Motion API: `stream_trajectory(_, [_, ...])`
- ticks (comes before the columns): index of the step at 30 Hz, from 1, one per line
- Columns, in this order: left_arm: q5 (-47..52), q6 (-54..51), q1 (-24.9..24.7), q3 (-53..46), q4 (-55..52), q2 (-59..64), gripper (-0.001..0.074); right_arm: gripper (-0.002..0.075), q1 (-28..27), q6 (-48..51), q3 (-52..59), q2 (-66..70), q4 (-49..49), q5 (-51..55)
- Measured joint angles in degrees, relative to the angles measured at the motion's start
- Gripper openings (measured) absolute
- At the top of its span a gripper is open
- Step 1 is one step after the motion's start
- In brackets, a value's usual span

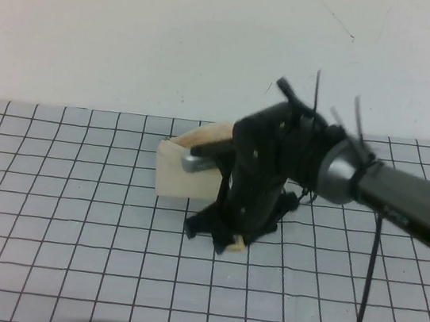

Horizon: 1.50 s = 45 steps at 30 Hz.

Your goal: Put eraser into pencil case

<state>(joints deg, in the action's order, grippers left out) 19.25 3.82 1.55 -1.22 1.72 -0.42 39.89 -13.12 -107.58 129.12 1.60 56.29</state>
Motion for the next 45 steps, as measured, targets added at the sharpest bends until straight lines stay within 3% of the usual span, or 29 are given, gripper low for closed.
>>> stream_trajectory(4, [0.0,0.2,0.0,0.0,0.0,0.0,-0.0002,0.0321,0.3,4.2,-1.1,-6.1,1.7,-1.6])
stream_trajectory(8, [0.0,0.2,0.0,0.0,0.0,0.0,-0.0001,0.0321,-0.1,5.0,-1.6,-10.1,7.9,-10.5])
stream_trajectory(12, [0.0,1.0,0.0,0.0,0.0,0.0,-0.0002,0.0321,-2.3,5.2,-1.6,-9.2,11.2,-21.4])
stream_trajectory(17, [0.0,1.0,0.0,0.0,0.0,0.0,-0.0002,0.0323,-4.2,5.2,-1.6,-5.0,11.5,-26.0])
stream_trajectory(22, [0.0,1.0,0.0,0.0,0.0,0.0,-0.0002,0.0447,-4.4,5.2,-1.6,-2.9,11.5,-26.8])
stream_trajectory(25, [0.0,1.0,0.0,0.0,0.0,0.0,-0.0002,0.0459,-4.4,5.2,-1.5,-3.8,10.9,-26.1])
stream_trajectory(27, [0.0,1.0,0.0,0.0,0.0,0.0,-0.0001,0.041,-4.4,5.4,-1.5,-5.6,10.6,-24.5])
stream_trajectory(29, [0.0,1.0,0.0,0.0,0.0,0.0,-0.0002,0.0302,-4.3,5.4,-1.1,-8.6,10.3,-23.0])
stream_trajectory(31, [0.0,1.0,0.0,0.0,0.0,0.0,-0.0002,0.0145,-3.8,5.1,0.4,-13.6,10.2,-22.0])
stream_trajectory(33, [0.0,1.0,0.0,0.0,0.0,0.0,-0.0002,0.0062,-2.8,4.7,4.1,-20.3,10.1,-22.7])
stream_trajectory(40, [0.0,1.0,0.0,0.0,0.0,0.0,-0.0002,0.0006,1.7,6.5,27.6,-46.7,10.0,-33.2])
stream_trajectory(45, [0.0,1.0,0.0,0.0,0.0,0.0,-0.0002,0.0001,2.2,8.4,41.9,-62.4,10.0,-30.9])
